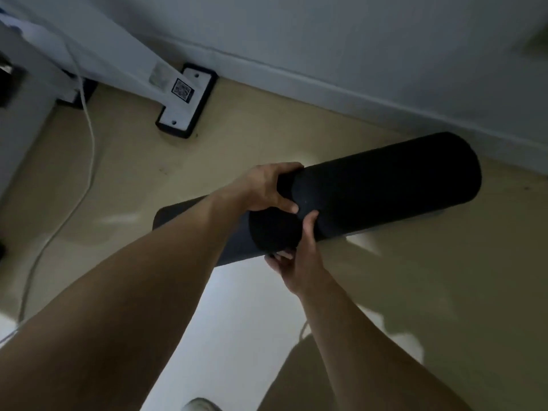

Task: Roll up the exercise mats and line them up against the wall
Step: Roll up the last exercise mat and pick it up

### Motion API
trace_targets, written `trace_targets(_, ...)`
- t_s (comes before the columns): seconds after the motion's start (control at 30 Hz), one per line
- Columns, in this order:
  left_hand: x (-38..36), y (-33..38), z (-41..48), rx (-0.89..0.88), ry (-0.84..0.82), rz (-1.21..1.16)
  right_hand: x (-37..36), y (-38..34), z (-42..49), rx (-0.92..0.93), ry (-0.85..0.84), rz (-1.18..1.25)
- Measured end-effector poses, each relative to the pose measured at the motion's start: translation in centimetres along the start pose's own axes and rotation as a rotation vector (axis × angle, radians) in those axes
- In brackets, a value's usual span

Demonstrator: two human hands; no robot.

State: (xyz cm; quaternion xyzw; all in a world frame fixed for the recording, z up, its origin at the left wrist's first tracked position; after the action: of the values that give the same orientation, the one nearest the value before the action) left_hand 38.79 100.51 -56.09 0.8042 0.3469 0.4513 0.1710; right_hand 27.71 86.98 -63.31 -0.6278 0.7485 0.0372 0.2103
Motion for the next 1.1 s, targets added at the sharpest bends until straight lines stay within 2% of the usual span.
trace_targets(0.13, 3.5, -3.5, -4.0, 0.139, 0.375, 0.261, -2.2, -2.2, 1.8, 0.022, 0.085, 0.048)
trace_targets(0.17, 3.4, -4.3, -5.5, 0.180, 0.407, 0.317, -3.0, -2.5, 1.9, 0.022, 0.081, 0.061)
trace_targets(0.27, 2.7, -6.0, -7.9, 0.246, 0.346, 0.544, -5.6, -3.8, 2.2, 0.064, 0.028, 0.099)
trace_targets(0.4, 6.1, -6.9, -5.6, 0.208, 0.431, 0.616, -9.3, -6.0, 3.4, 0.081, -0.034, 0.089)
trace_targets(0.57, 9.3, -7.0, -2.2, 0.152, 0.398, 0.734, -11.0, -8.8, 5.7, 0.041, 0.104, 0.065)
trace_targets(0.7, 8.5, -7.4, -4.2, 0.131, 0.512, 0.661, -9.4, -8.1, 4.8, 0.059, 0.049, 0.017)
trace_targets(0.8, 9.6, -9.5, -4.7, 0.336, 0.585, 0.526, -8.8, -8.8, 4.8, 0.079, 0.050, 0.091)
trace_targets(0.87, 9.4, -9.7, -4.3, 0.380, 0.565, 0.527, -9.3, -9.0, 4.6, 0.110, 0.069, 0.134)
trace_targets(1.1, 5.2, -3.3, -2.6, 0.062, 0.506, 0.688, -4.0, -10.7, 0.9, 0.198, 0.302, 0.280)
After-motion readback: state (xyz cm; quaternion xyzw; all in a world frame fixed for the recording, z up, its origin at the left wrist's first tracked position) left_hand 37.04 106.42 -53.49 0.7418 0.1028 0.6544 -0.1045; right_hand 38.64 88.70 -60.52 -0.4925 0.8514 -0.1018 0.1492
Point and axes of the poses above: each hand's wrist, its own z-axis towards the middle knuckle, its own x-axis out of the back of the hand, y = z × x, the point moved 10 cm from there along z, towards the middle knuckle, and after that the axes turned 1 degree about -x, right-handed, at the moved point
